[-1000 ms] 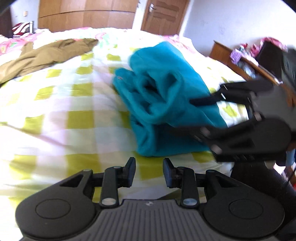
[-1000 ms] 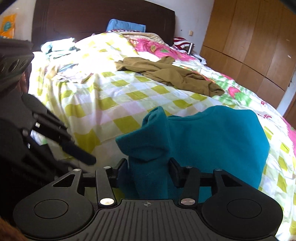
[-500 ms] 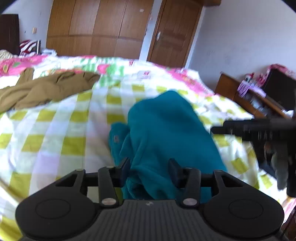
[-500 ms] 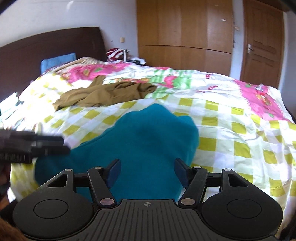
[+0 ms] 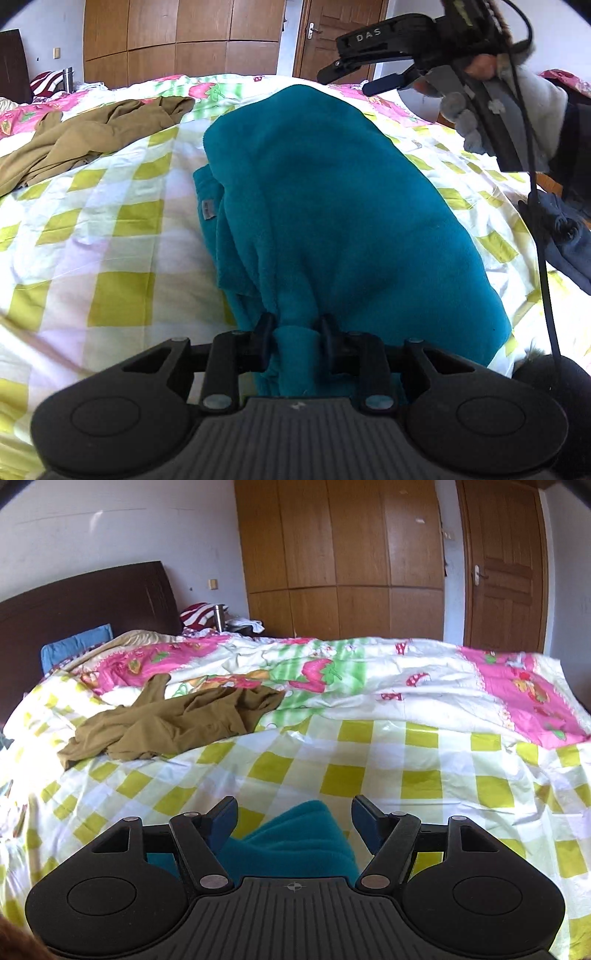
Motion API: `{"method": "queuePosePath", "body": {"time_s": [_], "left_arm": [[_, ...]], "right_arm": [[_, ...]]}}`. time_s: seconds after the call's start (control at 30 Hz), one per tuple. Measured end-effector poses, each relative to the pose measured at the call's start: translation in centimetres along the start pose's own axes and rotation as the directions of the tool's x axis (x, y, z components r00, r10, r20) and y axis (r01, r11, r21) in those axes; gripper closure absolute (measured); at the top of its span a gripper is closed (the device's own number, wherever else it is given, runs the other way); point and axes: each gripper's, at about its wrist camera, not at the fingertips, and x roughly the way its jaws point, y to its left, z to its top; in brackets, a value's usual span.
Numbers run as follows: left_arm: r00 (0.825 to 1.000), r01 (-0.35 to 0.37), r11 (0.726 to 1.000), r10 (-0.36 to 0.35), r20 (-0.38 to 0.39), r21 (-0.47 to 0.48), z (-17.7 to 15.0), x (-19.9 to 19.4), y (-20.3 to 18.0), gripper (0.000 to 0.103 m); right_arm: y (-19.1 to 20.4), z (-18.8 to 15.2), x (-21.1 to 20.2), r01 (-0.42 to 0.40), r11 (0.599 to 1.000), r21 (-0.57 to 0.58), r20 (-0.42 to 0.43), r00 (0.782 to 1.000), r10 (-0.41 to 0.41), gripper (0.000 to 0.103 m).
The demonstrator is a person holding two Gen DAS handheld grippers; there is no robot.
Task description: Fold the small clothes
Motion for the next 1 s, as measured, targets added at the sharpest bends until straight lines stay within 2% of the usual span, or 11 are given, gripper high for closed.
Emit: {"method": "queuePosePath", "body": {"time_s": [0.13,0.17,0.2,0.23,0.33,0.5,0.6,0.7,0.77,0.87,1.0], "left_arm": [[1.000,-0.004,1.000,0.004,-0.002,0.013,-0.1,0.1,-0.1,0.064],[1.000,-0.006,1.000,0.006,-0.002,0.018,-0.1,0.1,-0.2,0.064],[1.000,-0.006,1.000,0.006,-0.005,0.020,-0.2,0.1,-0.2,0.064],[1.000,-0.008,1.000,0.008,-0.010,0.022,-0.3,0.2,-0.3,0.064],[1.000,-0.006,0.999,0.007,-0.027,0.045,-0.4,0.2,-0.7,0.064],[0.999,-0.015,0.998,0.017,-0.045,0.059,-0.7,0.8,-1.3,0.063],[0.999,-0.015,0.999,0.017,-0.040,0.050,-0.7,0.6,-1.2,0.063],[1.000,-0.001,1.000,0.001,-0.024,0.015,-0.7,0.4,-0.7,0.063],[1.000,0.009,1.000,-0.009,-0.016,0.005,-0.7,0.3,-0.5,0.062],[1.000,0.020,1.000,-0.021,-0.010,-0.018,-0.7,0.2,-0.1,0.062],[0.999,0.027,0.996,-0.025,0.022,-0.080,-0.7,-0.5,0.8,0.059]], "right_arm": [[-1.2,0.6,5.3,0.012,1.000,-0.009,-0.187,0.982,-0.013,0.037],[-1.5,0.4,6.4,-0.014,0.999,0.032,-0.260,0.965,0.022,0.062],[-1.9,0.0,7.1,-0.033,0.993,0.111,-0.314,0.947,0.066,0.077],[-2.1,-0.3,7.3,-0.049,0.985,0.163,-0.331,0.938,0.102,0.084],[-2.2,0.2,6.4,-0.044,0.984,0.173,-0.259,0.962,0.089,0.090],[-4.8,0.1,8.2,0.059,0.948,0.313,-0.222,0.975,0.013,0.091],[-2.7,-0.5,8.2,0.106,0.973,0.204,-0.253,0.966,-0.052,0.085],[-0.2,1.4,4.0,0.160,0.985,0.070,-0.129,0.980,-0.150,0.069],[2.3,2.0,0.7,0.224,0.973,-0.056,-0.018,0.974,-0.225,0.059],[6.3,1.5,-2.3,0.028,0.987,-0.157,-0.092,0.995,-0.043,0.052],[11.5,-2.4,-2.3,-0.130,0.960,-0.246,-0.250,0.966,0.066,0.054]]}}
